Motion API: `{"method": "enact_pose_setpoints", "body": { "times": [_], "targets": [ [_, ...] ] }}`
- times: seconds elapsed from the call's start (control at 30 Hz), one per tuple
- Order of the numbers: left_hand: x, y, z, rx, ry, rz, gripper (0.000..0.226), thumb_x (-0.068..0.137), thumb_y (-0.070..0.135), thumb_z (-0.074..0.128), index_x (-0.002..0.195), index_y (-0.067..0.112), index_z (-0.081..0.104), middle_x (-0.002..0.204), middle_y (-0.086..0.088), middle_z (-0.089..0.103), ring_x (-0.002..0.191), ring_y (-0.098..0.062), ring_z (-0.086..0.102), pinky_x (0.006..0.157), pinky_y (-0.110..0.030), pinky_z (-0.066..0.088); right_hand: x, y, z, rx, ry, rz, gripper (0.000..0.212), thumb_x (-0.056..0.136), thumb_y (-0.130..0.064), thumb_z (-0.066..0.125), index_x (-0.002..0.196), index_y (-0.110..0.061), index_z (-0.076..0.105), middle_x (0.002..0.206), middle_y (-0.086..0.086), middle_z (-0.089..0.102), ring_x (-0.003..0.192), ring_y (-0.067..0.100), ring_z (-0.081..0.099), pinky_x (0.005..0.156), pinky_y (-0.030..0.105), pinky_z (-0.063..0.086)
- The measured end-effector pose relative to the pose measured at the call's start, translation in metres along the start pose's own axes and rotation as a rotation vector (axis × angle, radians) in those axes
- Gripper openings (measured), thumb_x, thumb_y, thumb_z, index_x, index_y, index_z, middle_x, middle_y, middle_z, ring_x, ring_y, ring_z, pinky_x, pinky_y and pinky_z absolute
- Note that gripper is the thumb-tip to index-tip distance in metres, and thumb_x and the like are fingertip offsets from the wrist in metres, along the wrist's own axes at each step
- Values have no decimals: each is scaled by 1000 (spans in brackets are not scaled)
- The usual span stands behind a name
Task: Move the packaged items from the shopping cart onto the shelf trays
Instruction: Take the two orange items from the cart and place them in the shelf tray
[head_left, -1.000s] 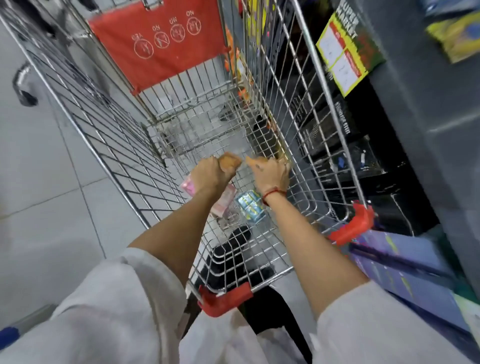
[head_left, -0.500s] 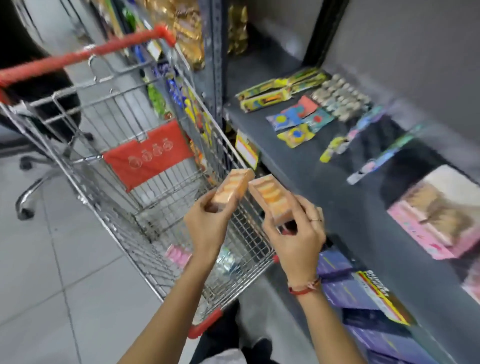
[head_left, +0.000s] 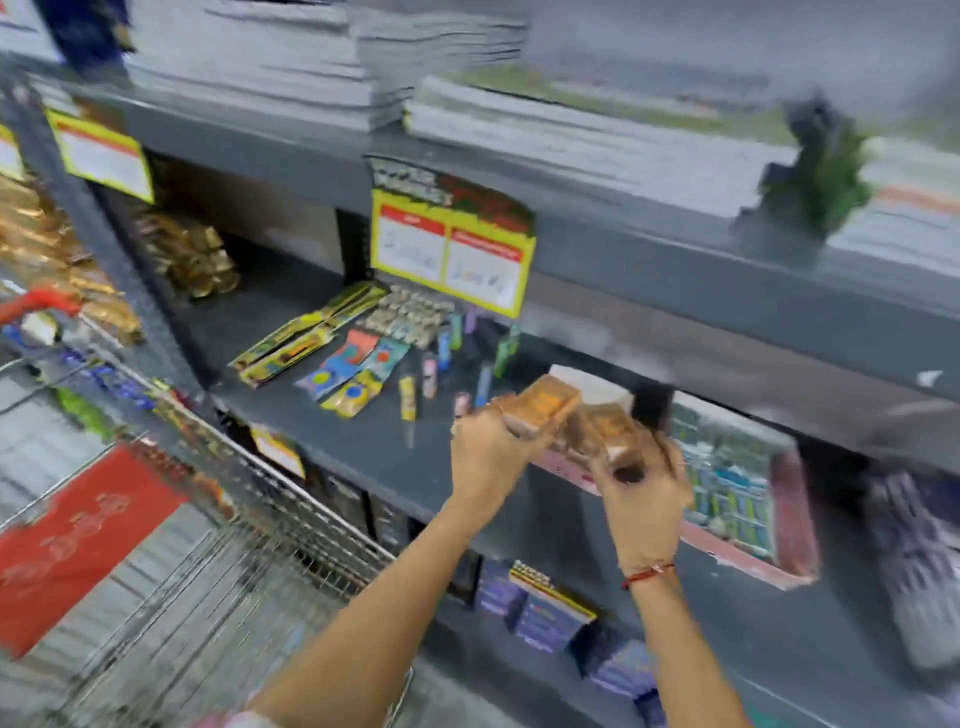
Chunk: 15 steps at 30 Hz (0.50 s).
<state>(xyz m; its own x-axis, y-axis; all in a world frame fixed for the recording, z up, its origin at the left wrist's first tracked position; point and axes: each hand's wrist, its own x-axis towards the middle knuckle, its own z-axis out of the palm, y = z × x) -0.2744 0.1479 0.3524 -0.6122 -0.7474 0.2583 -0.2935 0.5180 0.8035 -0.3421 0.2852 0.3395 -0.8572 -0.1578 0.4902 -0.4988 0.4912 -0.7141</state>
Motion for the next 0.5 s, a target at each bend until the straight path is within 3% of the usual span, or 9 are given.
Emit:
{"method": "enact_pose_setpoints", "body": {
  "times": [0.13, 0.23, 0.3, 0.37, 0.5],
  "targets": [
    [12, 4, 39, 202, -200, 40, 44, 78, 57, 62, 103, 22, 72, 98, -4, 75, 97, -19, 68, 82, -34, 54, 8, 7, 12, -105, -140, 24, 41, 71, -11, 75, 109, 0, 63, 123, 21, 56, 100, 38, 63, 82, 41, 53],
    [18, -4, 47, 215, -263, 83, 44, 82, 50, 62, 104, 13, 69, 106, -8, 69, 100, -26, 65, 84, -40, 51, 6, 9, 17, -135, -225, -95, 39, 66, -8, 78, 102, -3, 65, 123, 18, 56, 89, 32, 69, 74, 36, 56],
    [25, -7, 46, 183, -299, 108, 43, 80, 44, 67, 111, 14, 67, 110, -7, 66, 99, -26, 65, 86, -38, 51, 5, 17, 18, -148, -264, -175, 39, 67, -8, 77, 103, -8, 64, 125, 17, 56, 105, 24, 64, 91, 26, 48],
    [30, -9, 41, 125, -323, 120, 44, 77, 39, 71, 115, 18, 66, 111, -5, 64, 96, -23, 65, 84, -33, 53, 2, 22, 16, -135, -331, -79, 40, 76, -14, 70, 115, -10, 62, 135, 14, 50, 120, 20, 53, 105, 26, 39],
    [37, -15, 42, 241, -393, 177, 43, 76, 39, 69, 115, 21, 64, 110, 0, 65, 103, -20, 62, 82, -36, 54, -2, 18, 21, -165, -216, 34, 39, 80, -18, 67, 115, -3, 60, 128, 19, 54, 110, 31, 59, 97, 36, 48]
  ]
}}
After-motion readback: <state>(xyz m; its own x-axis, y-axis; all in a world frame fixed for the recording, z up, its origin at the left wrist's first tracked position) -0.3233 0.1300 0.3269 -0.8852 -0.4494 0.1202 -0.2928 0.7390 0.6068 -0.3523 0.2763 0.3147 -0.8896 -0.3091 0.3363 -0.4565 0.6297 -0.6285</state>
